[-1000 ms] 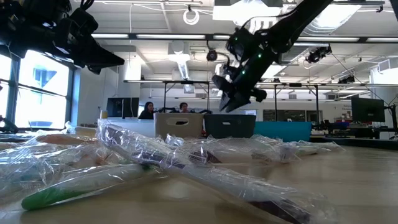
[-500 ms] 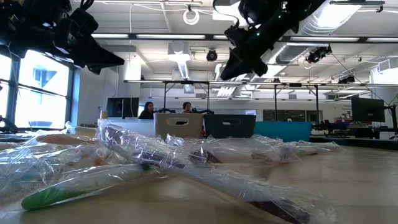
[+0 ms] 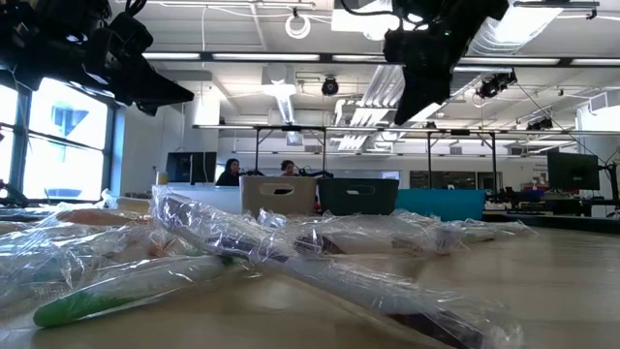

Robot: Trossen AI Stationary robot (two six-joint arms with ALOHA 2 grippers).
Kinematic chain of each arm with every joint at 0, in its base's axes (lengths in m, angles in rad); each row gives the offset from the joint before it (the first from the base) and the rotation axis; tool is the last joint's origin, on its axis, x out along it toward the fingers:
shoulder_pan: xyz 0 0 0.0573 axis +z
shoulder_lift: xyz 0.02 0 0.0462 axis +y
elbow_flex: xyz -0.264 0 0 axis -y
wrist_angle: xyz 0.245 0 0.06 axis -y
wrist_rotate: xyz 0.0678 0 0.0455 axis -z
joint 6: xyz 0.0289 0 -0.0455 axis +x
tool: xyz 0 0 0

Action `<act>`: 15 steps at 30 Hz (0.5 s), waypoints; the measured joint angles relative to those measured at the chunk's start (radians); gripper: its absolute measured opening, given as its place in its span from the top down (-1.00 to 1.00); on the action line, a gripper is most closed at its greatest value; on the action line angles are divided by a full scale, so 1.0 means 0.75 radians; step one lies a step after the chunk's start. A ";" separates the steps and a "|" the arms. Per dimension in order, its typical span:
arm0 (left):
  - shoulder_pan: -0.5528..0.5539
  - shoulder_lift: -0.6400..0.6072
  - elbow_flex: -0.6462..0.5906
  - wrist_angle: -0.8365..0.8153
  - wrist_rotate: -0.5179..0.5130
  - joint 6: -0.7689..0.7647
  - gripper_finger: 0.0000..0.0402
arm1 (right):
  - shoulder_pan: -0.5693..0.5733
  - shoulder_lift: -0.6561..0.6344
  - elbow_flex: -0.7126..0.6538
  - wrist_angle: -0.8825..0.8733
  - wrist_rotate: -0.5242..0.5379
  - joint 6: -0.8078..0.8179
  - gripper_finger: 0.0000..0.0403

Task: Pick & Place Toothbrushes
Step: Put the blue toothbrush into the blue bin

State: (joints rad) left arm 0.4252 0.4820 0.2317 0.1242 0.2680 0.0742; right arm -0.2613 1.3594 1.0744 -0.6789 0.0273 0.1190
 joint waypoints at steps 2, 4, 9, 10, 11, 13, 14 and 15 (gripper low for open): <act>0.000 0.000 0.000 0.000 0.000 0.000 1.00 | 0.016 0.000 0.000 -0.080 0.000 -0.038 0.98; 0.000 0.000 0.000 0.000 0.000 0.001 1.00 | 0.030 0.004 0.000 -0.167 0.000 -0.058 0.98; 0.000 0.000 0.000 0.000 0.000 0.007 1.00 | 0.056 0.022 -0.001 -0.317 -0.001 0.016 0.98; 0.000 0.000 0.000 0.000 0.000 0.007 1.00 | 0.060 0.022 -0.001 -0.333 0.000 0.028 0.98; 0.000 0.000 0.000 0.000 0.000 0.008 1.00 | 0.063 0.022 -0.001 -0.348 0.000 0.041 0.97; 0.000 0.000 0.000 0.000 0.000 0.010 1.00 | 0.072 0.022 -0.001 -0.367 0.000 0.050 0.95; 0.000 0.000 0.000 0.000 0.000 0.010 1.00 | 0.077 0.022 -0.001 -0.371 0.001 0.051 0.92; 0.000 0.000 0.000 0.000 0.000 0.010 1.00 | 0.083 0.022 -0.001 -0.380 0.005 0.053 0.89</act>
State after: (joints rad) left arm 0.4252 0.4818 0.2317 0.1242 0.2680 0.0816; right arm -0.1992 1.3762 1.0740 -0.9637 0.0308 0.1584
